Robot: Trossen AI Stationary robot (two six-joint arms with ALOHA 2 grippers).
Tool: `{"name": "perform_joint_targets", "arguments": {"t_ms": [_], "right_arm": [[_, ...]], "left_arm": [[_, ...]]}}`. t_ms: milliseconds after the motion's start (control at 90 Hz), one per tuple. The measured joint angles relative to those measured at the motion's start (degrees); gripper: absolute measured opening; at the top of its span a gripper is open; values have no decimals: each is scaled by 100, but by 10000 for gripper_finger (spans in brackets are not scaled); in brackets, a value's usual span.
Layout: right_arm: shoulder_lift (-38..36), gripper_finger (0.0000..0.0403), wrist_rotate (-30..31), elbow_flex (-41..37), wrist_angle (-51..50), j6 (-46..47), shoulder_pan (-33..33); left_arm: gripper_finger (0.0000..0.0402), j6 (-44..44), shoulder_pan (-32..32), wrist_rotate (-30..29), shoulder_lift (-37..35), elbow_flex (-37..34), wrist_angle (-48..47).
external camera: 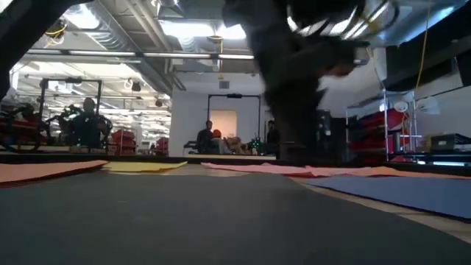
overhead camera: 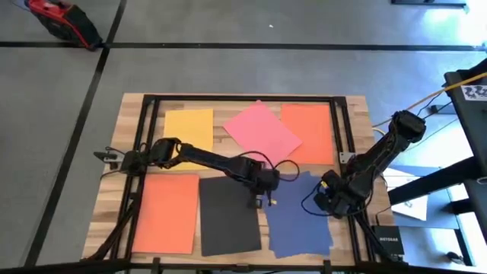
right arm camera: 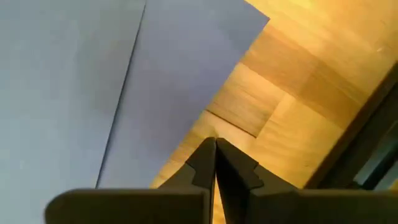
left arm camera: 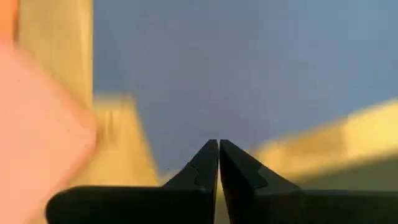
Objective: Organize paper
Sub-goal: Stack the blue paper on top of the blue paper on the table
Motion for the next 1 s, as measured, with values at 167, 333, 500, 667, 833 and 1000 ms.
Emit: {"name": "perform_joint_targets", "arguments": {"t_ms": [167, 333, 500, 667, 833, 1000], "right_arm": [[-4, 0, -46, 3, 4, 0, 1], [-11, 0, -94, 7, 16, -2, 2], [-11, 0, -131, 9, 38, -4, 5], [-11, 0, -127, 11, 46, -27, 7], [-11, 0, -83, 11, 51, -86, 7], [-11, 0, -40, 13, 68, -107, 7]], "left_arm": [[0, -116, -2, -83, 102, -152, -163], [0, -127, 27, -83, 181, -155, 163], [0, -118, 76, -77, 287, -149, 556], [0, -97, 111, -74, 325, -152, 897], [0, -73, 144, -43, 333, -158, 1005], [0, -16, 146, -44, 336, -163, 1030]]}}
